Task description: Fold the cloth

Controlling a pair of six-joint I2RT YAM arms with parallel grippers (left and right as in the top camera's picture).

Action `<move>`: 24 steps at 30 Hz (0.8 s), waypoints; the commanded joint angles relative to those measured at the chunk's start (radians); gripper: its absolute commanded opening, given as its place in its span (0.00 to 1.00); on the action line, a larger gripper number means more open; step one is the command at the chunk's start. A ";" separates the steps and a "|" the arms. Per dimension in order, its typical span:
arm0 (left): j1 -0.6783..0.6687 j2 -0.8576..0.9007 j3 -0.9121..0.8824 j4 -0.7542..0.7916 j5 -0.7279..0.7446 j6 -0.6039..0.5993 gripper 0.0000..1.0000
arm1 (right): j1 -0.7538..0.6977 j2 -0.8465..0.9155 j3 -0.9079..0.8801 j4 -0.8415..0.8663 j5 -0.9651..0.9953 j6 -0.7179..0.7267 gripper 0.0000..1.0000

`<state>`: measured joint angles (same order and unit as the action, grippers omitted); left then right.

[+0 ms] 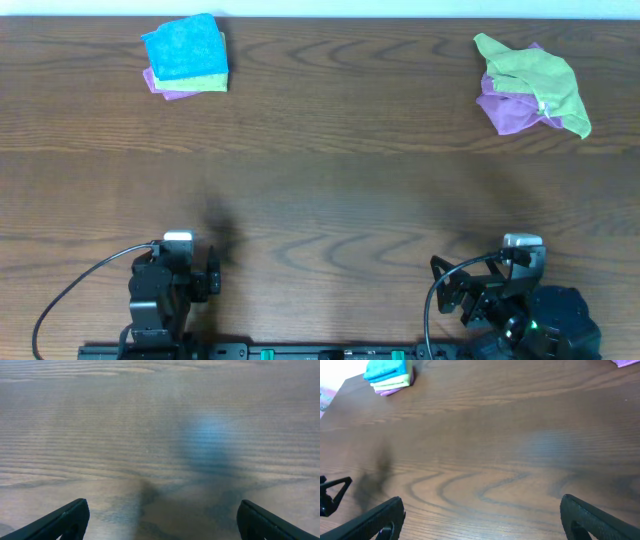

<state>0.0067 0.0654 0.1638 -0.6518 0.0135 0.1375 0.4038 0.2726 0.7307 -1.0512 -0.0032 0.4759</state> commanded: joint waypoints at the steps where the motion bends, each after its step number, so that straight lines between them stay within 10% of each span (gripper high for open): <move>1: 0.006 -0.029 -0.008 -0.014 -0.023 -0.015 0.96 | -0.006 -0.004 -0.003 -0.001 0.011 0.018 0.99; 24: 0.006 -0.062 -0.007 -0.021 -0.024 -0.014 0.95 | -0.006 -0.004 -0.003 0.000 0.011 0.018 0.99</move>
<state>0.0067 0.0147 0.1638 -0.6586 -0.0006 0.1310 0.4038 0.2726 0.7307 -1.0515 -0.0032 0.4759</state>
